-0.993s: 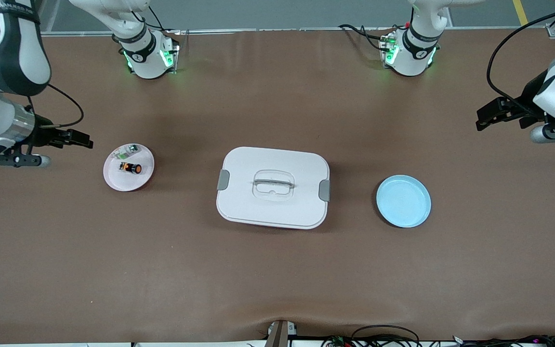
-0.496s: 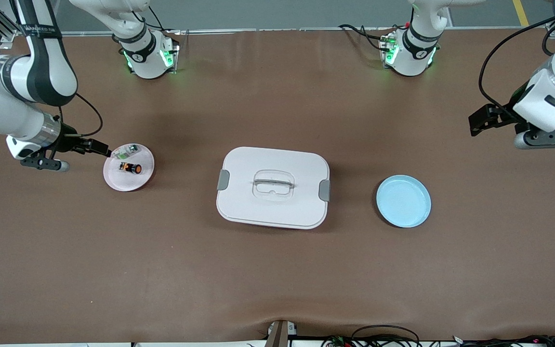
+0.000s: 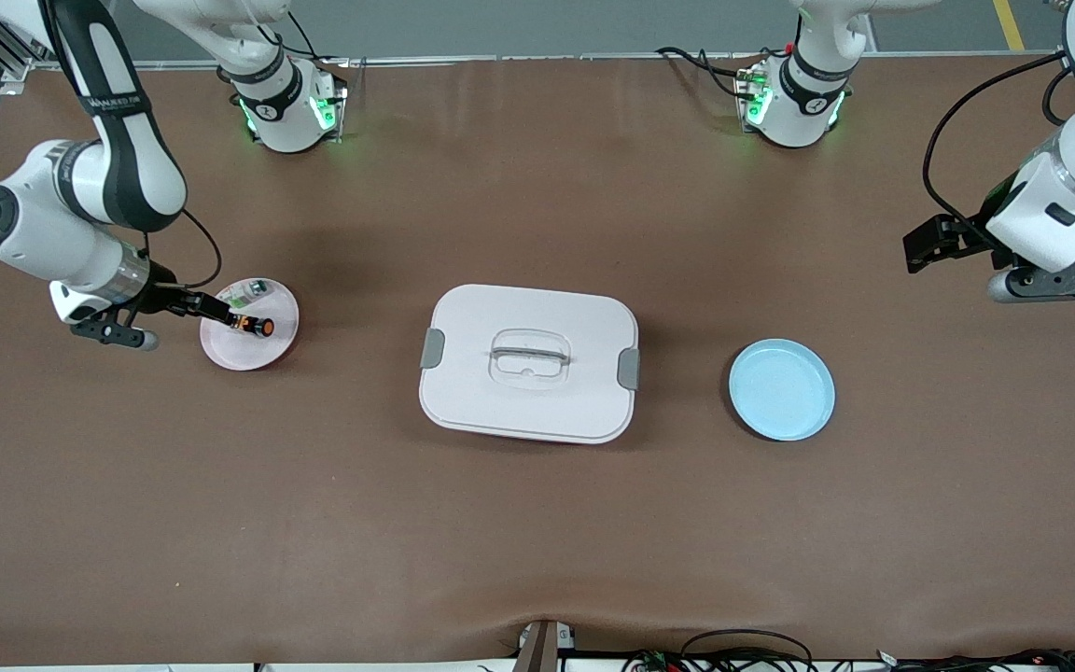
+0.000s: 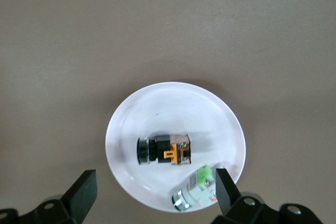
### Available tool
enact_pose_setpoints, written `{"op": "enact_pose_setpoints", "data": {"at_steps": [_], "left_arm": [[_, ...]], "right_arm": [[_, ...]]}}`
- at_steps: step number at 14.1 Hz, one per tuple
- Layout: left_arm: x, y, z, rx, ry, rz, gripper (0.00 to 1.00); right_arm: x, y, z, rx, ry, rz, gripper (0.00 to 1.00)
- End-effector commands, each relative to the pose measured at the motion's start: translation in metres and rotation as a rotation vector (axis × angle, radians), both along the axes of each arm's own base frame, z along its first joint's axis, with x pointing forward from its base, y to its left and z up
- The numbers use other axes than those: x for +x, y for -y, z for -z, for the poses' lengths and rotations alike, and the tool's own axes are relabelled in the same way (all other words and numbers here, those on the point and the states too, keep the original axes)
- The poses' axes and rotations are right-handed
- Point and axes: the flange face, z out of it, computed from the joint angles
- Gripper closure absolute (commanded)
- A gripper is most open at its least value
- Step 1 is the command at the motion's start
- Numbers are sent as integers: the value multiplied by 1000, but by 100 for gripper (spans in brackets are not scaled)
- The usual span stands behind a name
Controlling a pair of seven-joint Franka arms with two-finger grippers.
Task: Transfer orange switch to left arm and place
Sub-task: 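Lower the right gripper onto the orange switch and close it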
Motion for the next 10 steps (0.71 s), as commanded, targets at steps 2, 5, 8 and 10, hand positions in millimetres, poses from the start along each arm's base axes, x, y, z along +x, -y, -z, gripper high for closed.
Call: {"op": "enact_pose_setpoints", "data": {"at_steps": [2, 5, 8, 10], "left_arm": [[1, 1, 1, 12, 11, -5, 0], [2, 2, 6, 9, 6, -4, 0], [7, 5, 15, 6, 7, 2, 0], [12, 8, 21, 2, 13, 5, 0]], "right_arm": [[1, -9, 28, -6, 9, 32, 0], [-2, -22, 49, -14, 2, 20, 0], [-4, -31, 60, -16, -18, 10, 0], [-9, -33, 69, -18, -36, 1, 0]]}}
